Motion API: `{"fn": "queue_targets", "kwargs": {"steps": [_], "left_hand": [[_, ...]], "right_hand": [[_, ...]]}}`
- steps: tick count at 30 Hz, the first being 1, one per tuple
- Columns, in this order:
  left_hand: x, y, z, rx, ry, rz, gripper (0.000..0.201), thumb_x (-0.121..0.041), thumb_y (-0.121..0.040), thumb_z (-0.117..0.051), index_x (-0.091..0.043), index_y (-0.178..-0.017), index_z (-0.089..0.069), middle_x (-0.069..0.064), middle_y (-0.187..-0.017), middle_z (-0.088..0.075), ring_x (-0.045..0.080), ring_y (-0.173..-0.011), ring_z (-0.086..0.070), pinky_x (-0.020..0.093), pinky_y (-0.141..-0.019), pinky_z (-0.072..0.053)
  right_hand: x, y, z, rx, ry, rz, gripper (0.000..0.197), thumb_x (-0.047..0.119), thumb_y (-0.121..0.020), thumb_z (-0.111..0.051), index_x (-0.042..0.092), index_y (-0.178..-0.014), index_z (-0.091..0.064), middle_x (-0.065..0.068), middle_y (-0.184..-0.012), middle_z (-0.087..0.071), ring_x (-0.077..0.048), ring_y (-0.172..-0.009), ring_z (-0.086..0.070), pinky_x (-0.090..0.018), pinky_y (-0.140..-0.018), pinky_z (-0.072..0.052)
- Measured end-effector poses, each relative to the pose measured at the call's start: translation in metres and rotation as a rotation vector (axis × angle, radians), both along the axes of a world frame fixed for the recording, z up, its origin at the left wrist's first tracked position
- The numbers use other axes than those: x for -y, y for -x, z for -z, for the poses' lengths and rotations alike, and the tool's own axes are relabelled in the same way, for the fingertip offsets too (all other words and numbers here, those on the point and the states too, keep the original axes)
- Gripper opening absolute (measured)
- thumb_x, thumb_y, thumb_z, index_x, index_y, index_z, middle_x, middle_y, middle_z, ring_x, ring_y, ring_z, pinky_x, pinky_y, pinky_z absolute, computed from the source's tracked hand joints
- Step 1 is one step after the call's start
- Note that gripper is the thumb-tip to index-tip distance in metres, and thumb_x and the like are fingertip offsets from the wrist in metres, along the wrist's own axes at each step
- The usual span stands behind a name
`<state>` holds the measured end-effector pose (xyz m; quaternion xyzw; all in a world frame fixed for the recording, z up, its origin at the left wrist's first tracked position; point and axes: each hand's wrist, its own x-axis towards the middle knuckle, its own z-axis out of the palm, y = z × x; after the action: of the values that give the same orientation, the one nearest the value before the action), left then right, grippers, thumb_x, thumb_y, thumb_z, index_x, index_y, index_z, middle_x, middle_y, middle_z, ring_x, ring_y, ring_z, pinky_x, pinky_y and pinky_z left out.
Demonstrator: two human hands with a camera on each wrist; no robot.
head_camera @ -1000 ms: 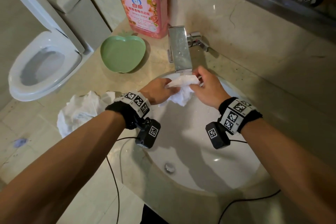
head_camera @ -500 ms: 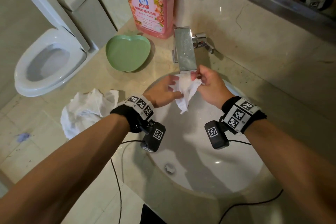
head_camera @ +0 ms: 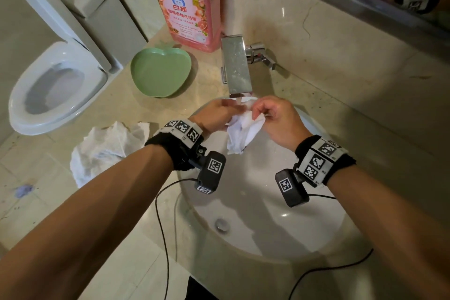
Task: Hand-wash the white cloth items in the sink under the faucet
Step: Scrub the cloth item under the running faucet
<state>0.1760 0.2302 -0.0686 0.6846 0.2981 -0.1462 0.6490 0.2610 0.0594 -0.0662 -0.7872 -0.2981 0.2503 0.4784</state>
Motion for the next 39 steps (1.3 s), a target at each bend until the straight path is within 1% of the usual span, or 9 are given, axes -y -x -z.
{"fn": "queue_targets", "kwargs": {"steps": [3, 9, 11, 16, 22, 27, 31, 36, 39], "left_hand": [[0.001, -0.004, 0.001, -0.051, -0.249, -0.057, 0.029, -0.022, -0.099, -0.042, -0.004, -0.103, -0.065, 0.009, -0.093, -0.062, 0.025, -0.088, -0.058, 0.036, -0.081, -0.049], [-0.006, -0.007, -0.013, -0.068, -0.240, -0.226, 0.038, -0.023, -0.101, -0.038, 0.005, -0.115, -0.059, 0.032, -0.110, -0.058, 0.020, -0.064, -0.053, 0.028, -0.054, -0.045], [-0.003, -0.007, -0.014, -0.048, -0.277, -0.065, 0.030, -0.028, -0.102, -0.041, -0.008, -0.108, -0.063, 0.027, -0.124, -0.060, 0.036, -0.087, -0.064, 0.041, -0.072, -0.052], [0.005, -0.011, 0.001, -0.110, -0.410, 0.245, 0.060, -0.062, -0.085, -0.057, -0.029, -0.135, -0.052, 0.001, -0.135, -0.058, 0.022, -0.116, -0.056, 0.041, -0.104, -0.042], [0.004, -0.008, -0.004, -0.035, -0.457, 0.170, 0.047, -0.054, -0.091, -0.045, -0.030, -0.130, -0.054, 0.004, -0.124, -0.064, 0.022, -0.104, -0.060, 0.037, -0.092, -0.045], [-0.018, 0.014, -0.028, 0.122, -0.532, 0.121, 0.016, -0.034, -0.101, -0.048, -0.023, -0.112, -0.050, -0.007, -0.089, -0.057, 0.010, -0.074, -0.052, 0.030, -0.068, -0.042], [-0.033, 0.032, -0.049, 0.145, -0.520, 0.192, 0.034, -0.032, -0.102, -0.048, -0.014, -0.129, -0.059, 0.001, -0.116, -0.065, 0.018, -0.106, -0.062, 0.031, -0.091, -0.047], [-0.044, 0.050, -0.060, 0.224, -0.407, 0.059, 0.018, -0.026, -0.101, -0.052, -0.022, -0.108, -0.068, -0.007, -0.098, -0.071, 0.010, -0.091, -0.068, 0.031, -0.085, -0.053], [-0.048, 0.058, -0.061, 0.232, -0.361, -0.021, 0.019, -0.024, -0.101, -0.052, -0.018, -0.110, -0.068, 0.002, -0.100, -0.072, 0.023, -0.096, -0.068, 0.045, -0.091, -0.054]], "right_hand": [[0.001, 0.002, -0.007, 0.066, 0.011, -0.002, 0.057, -0.025, -0.071, -0.058, 0.032, -0.071, -0.062, -0.006, -0.093, -0.056, -0.004, -0.081, -0.058, -0.017, -0.076, -0.048], [0.015, -0.007, -0.028, 0.093, 0.166, 0.086, 0.022, -0.008, -0.086, -0.047, 0.012, -0.092, -0.054, -0.012, -0.091, -0.062, -0.029, -0.081, -0.062, -0.035, -0.055, -0.051], [0.021, -0.011, -0.030, 0.123, 0.229, 0.108, 0.023, -0.006, -0.085, -0.047, 0.011, -0.098, -0.051, -0.007, -0.086, -0.059, -0.022, -0.074, -0.058, -0.012, -0.046, -0.039], [0.025, -0.010, -0.030, 0.064, 0.236, 0.146, 0.027, -0.006, -0.084, -0.044, 0.016, -0.097, -0.052, 0.007, -0.071, -0.051, -0.008, -0.060, -0.047, -0.011, -0.042, -0.032], [0.027, -0.010, -0.014, -0.162, 0.191, 0.231, 0.036, 0.011, -0.088, -0.044, 0.028, -0.074, -0.071, -0.005, -0.070, -0.063, -0.012, -0.059, -0.052, -0.029, -0.057, -0.042], [0.020, -0.008, -0.002, -0.135, 0.222, 0.209, 0.035, 0.034, -0.079, -0.076, 0.009, -0.099, -0.063, 0.003, -0.094, -0.060, -0.016, -0.091, -0.056, -0.031, -0.080, -0.044], [0.003, -0.006, 0.000, -0.022, 0.338, 0.139, 0.059, 0.018, -0.078, -0.078, 0.011, -0.130, -0.051, 0.002, -0.113, -0.056, -0.018, -0.106, -0.055, -0.030, -0.091, -0.047], [-0.016, -0.005, 0.005, -0.096, 0.387, 0.066, 0.029, 0.030, -0.079, -0.066, 0.001, -0.079, -0.062, -0.012, -0.077, -0.067, -0.028, -0.074, -0.063, -0.031, -0.066, -0.048], [-0.029, -0.002, 0.010, -0.233, 0.339, 0.042, 0.048, 0.037, -0.082, -0.068, -0.001, -0.110, -0.065, -0.017, -0.106, -0.069, -0.032, -0.098, -0.066, -0.035, -0.084, -0.048]]}}
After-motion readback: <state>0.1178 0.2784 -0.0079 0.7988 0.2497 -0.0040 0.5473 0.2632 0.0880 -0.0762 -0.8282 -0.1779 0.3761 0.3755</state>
